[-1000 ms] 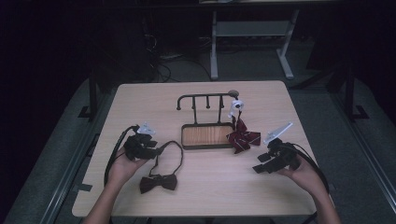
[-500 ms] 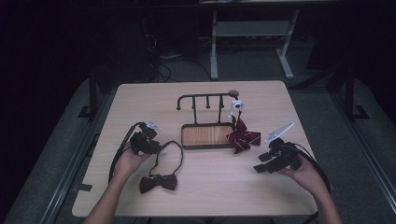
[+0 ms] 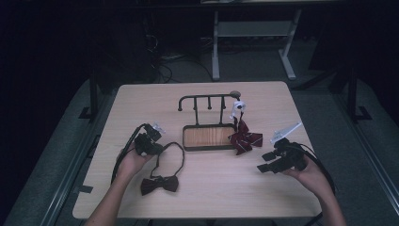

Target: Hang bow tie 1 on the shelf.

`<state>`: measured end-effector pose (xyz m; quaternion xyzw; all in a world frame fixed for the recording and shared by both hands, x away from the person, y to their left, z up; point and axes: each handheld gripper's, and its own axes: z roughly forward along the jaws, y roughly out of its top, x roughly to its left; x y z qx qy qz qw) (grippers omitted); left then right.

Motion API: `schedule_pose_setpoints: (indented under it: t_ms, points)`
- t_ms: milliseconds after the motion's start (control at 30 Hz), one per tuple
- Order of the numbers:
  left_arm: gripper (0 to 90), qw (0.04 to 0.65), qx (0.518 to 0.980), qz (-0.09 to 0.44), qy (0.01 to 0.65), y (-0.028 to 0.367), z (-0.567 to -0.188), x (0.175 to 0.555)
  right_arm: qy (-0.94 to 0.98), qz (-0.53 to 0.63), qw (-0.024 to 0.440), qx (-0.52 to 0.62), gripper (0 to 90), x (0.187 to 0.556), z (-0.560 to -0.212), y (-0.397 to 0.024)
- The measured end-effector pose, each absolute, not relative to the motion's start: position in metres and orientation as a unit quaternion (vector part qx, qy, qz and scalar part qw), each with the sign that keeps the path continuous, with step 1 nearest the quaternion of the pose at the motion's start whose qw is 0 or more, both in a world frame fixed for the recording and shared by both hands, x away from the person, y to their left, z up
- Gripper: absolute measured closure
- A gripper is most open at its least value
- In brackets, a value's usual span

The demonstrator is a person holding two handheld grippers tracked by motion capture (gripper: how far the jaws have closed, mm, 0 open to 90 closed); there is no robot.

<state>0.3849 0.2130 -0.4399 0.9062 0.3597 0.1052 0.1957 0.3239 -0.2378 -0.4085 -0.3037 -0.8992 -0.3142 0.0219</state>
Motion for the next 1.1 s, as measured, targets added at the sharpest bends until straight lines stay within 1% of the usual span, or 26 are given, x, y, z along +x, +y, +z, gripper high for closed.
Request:
schedule_pose_setpoints:
  t_ms: [167,333,500,900,1100]
  points:
    - [85.7,0.191,0.908,0.104,0.357,0.211,-0.440,0.386,-0.899,-0.314,0.022,-0.304,42.9,0.324,-0.410,-0.238]
    - [88.8,0.190,0.910,0.093,0.356,0.212,-0.442,0.387,-0.896,-0.316,0.023,-0.310,41.9,0.325,-0.410,-0.240]
    - [89.7,0.191,0.911,0.089,0.355,0.213,-0.441,0.386,-0.894,-0.317,0.025,-0.315,42.0,0.325,-0.412,-0.241]
    - [89.9,0.214,0.915,0.079,0.332,0.222,-0.415,0.375,-0.888,-0.325,0.046,-0.322,41.6,0.329,-0.425,-0.246]
    - [89.9,0.222,0.917,0.078,0.323,0.222,-0.405,0.372,-0.889,-0.322,0.044,-0.323,39.6,0.330,-0.429,-0.245]
